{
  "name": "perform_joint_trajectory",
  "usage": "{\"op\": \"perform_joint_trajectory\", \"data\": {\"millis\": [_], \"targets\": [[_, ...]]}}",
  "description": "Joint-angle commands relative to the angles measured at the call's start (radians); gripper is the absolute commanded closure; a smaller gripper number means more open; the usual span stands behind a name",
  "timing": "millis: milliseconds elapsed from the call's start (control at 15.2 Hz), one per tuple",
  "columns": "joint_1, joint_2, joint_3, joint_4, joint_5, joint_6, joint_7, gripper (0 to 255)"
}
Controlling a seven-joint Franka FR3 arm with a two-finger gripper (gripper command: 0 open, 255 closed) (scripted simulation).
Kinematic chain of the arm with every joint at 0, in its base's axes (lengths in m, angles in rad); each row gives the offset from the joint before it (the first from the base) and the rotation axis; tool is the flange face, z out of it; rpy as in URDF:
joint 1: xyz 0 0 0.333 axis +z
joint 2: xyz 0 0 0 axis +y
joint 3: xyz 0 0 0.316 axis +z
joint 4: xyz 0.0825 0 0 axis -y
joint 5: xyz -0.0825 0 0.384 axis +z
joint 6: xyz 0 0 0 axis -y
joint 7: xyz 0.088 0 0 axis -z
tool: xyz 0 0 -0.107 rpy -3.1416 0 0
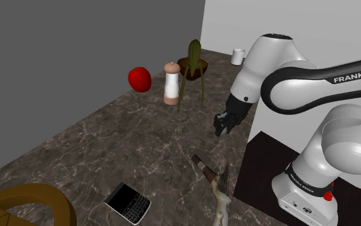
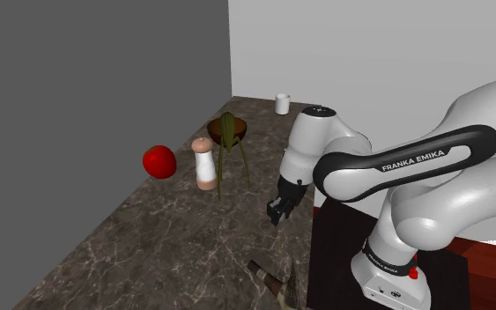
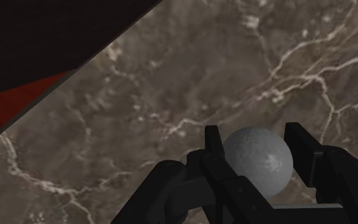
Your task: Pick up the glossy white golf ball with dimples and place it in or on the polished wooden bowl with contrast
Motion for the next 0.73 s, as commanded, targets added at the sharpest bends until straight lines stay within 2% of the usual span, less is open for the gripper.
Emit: {"op": "perform_joint_trajectory", "data": {"millis": [0,396,660], "targets": [[0.000,0.000,0.000,0.000,0.000,0.000,0.000,255],[0.000,0.000,0.000,0.000,0.000,0.000,0.000,255],[-0.009,-0.039,-0.015,0.036,-0.021,-0.074,0.007,255]]}}
